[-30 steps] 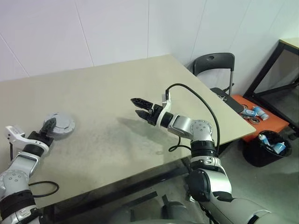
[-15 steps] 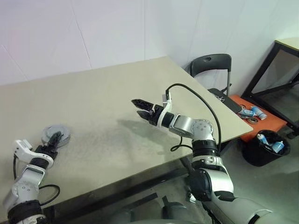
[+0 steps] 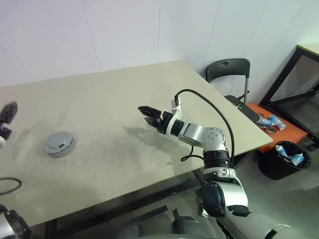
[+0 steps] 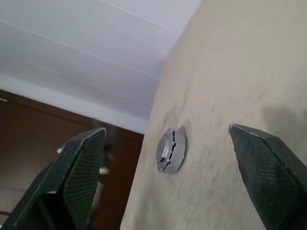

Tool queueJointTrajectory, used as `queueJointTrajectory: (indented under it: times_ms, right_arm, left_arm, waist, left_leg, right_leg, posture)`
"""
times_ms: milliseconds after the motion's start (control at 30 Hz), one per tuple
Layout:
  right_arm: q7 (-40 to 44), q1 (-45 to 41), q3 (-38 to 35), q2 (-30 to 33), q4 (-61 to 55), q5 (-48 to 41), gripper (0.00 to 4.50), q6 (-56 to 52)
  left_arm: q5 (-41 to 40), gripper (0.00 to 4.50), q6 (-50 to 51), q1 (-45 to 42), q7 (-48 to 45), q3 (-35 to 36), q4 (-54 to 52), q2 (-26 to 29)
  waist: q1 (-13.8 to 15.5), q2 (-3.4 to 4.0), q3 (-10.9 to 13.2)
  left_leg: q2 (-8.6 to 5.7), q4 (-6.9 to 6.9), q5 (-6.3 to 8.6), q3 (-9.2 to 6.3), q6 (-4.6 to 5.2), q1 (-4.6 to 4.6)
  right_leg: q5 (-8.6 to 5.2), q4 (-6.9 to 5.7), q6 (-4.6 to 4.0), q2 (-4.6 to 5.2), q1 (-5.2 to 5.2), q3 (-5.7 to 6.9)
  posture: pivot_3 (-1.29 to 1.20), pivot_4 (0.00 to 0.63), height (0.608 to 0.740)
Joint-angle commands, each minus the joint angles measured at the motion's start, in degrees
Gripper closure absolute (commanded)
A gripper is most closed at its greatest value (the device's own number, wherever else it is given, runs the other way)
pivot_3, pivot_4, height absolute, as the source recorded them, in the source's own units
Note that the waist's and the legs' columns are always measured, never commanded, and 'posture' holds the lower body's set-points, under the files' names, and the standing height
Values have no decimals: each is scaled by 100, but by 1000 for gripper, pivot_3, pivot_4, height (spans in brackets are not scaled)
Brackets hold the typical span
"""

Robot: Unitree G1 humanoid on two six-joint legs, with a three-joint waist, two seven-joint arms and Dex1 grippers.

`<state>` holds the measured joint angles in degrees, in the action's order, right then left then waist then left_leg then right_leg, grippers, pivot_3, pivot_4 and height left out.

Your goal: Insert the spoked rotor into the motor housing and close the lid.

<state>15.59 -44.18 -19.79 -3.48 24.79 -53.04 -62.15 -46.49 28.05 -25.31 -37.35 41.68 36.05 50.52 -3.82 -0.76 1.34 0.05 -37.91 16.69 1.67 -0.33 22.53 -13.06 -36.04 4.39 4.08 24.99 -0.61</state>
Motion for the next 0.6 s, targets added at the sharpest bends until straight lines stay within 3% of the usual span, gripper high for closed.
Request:
queueJointTrajectory:
  times_ms: [33, 133, 300, 600]
  right_arm:
    - [304, -24, 295, 355, -476, 190, 192, 9]
    - [655, -141, 1064, 855, -701, 969, 192, 516]
    - [1534, -226, 2398, 1648, -1306, 2219, 192, 1580]
    - [2655, 104, 3936, 2598, -2296, 3550, 192, 2467]
  left_arm:
    - [299, 14, 182, -416, -876, -964, -585, 22]
    - [876, 14, -126, -148, -1524, -2157, -1689, -246]
    - [1372, 14, -373, 179, -1914, -3253, -2859, -759]
    - [1280, 14, 159, 682, -2265, -3402, -3859, -577]
  waist:
    - [13, -1, -1]
    - [-18, 7, 3]
    - [-47, 13, 7]
    - [-8, 12, 10]
  left_leg:
    - [-8, 2, 0, -1, 1, 0]
    - [-21, 4, 3, 2, 7, 0]
    - [-24, 16, -5, 24, 30, -1]
    - [-11, 16, -8, 18, 34, -8]
  right_leg:
    - [0, -1, 0, 6, -1, 3]
    - [0, 0, 0, 21, -1, 4]
    - [1, -5, 3, 28, 20, 2]
    - [-2, -8, 8, -11, 19, -5]
  posture:
    - [0, 0, 740]
    - [0, 0, 740]
    - [0, 0, 740]
    - [0, 0, 740]
